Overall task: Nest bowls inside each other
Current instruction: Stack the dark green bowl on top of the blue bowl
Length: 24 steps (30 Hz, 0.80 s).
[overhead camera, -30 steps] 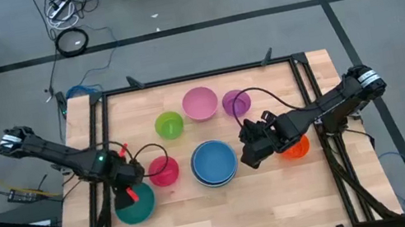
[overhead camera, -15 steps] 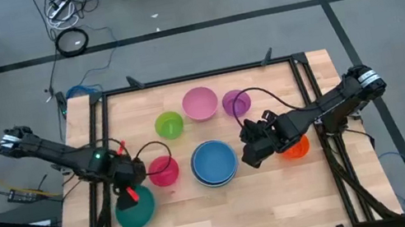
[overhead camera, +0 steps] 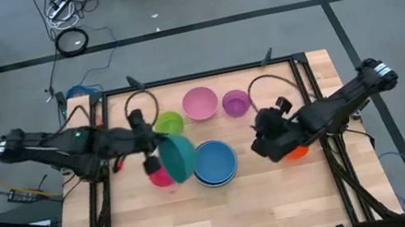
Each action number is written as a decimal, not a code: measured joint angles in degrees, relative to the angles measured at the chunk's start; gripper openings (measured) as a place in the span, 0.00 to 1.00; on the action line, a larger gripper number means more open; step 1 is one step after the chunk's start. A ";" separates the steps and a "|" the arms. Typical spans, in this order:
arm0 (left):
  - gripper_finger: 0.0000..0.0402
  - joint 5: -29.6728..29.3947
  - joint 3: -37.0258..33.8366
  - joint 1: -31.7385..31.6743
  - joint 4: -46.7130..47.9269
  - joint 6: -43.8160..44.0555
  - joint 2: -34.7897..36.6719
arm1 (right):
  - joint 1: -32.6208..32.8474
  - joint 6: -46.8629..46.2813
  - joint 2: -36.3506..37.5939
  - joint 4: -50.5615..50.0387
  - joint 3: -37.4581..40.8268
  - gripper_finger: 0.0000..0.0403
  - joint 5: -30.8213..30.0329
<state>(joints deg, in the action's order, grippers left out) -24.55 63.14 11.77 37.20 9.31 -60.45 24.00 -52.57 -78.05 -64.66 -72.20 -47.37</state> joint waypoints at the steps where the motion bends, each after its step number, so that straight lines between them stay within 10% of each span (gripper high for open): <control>1: 0.01 0.18 -0.06 -1.05 -0.65 -0.42 -1.35 | 0.30 -0.02 1.29 0.02 0.00 0.42 -0.50; 13: 0.01 11.05 -0.15 -9.15 -14.41 -2.59 -20.01 | 3.69 -0.36 9.82 0.75 0.00 0.41 -3.94; 24: 0.13 14.21 8.38 -11.17 -3.27 5.60 -27.37 | 3.70 -0.40 7.10 1.42 0.00 0.41 -3.84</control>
<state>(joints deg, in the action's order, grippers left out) -10.34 71.52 0.60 33.93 14.91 -87.82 27.70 -52.97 -70.95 -63.25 -72.20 -51.21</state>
